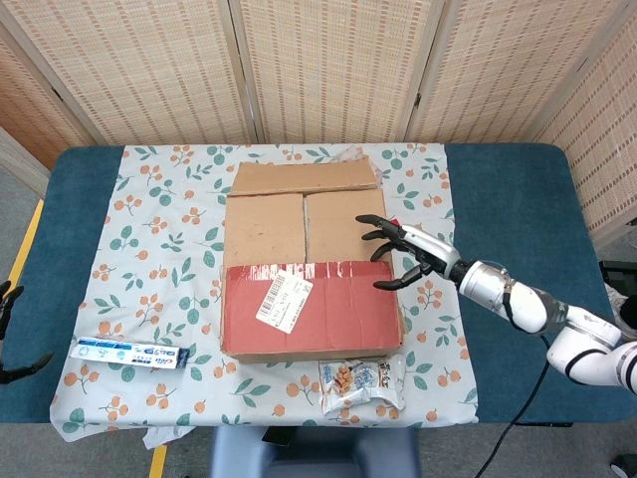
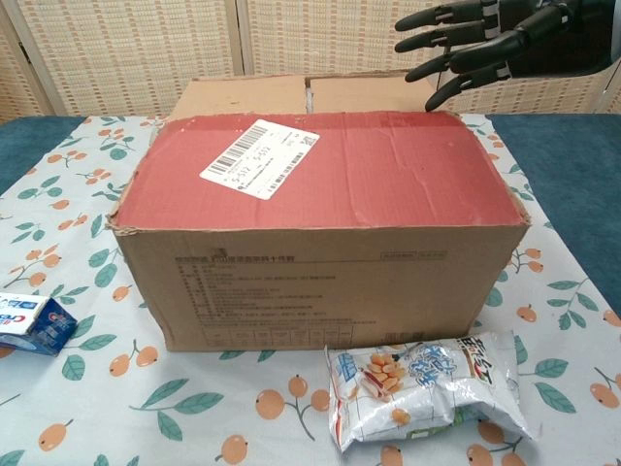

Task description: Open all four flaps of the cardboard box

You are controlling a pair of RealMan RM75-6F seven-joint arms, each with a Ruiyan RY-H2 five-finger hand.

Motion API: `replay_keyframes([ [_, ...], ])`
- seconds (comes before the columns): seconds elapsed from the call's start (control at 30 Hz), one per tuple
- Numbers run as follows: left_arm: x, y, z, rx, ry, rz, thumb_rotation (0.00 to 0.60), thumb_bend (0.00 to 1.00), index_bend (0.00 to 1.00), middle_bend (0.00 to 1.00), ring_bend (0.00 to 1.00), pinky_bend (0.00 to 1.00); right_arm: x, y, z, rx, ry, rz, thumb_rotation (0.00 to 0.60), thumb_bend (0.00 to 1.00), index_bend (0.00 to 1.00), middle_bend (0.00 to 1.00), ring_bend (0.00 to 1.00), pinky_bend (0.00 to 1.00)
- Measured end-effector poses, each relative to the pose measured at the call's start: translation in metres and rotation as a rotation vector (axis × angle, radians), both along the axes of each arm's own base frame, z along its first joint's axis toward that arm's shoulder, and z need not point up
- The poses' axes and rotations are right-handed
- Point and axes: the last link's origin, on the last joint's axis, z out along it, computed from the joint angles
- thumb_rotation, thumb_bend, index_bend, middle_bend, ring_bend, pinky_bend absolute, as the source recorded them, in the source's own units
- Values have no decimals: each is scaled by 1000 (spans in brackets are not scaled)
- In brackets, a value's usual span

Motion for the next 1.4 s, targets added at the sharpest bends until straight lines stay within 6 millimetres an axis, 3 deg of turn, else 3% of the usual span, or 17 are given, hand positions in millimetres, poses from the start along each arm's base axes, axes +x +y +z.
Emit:
replay_keyframes([
  [0.4, -1, 3, -1, -5, 2, 5, 600, 216, 0, 0, 0, 0, -6, -7, -5, 14, 12, -10, 600, 257, 0, 20, 121, 275],
  [0.7, 0, 1, 0, -1, 4, -1, 600, 216, 0, 0, 0, 0, -10, 5, -5, 63, -15, -12, 600, 258, 0, 16, 123, 276],
  [1.13, 4, 4, -4, -13, 29, -14, 600, 216, 0, 0, 0, 0, -4, 33, 30, 30, -45, 36, 600, 258, 0, 9, 115, 277],
  [1.4, 7, 5, -9, -23, 58, -17, 600, 215, 0, 0, 0, 0, 3, 73, 59, -16, -53, 81, 600, 259, 0, 7, 115, 277],
])
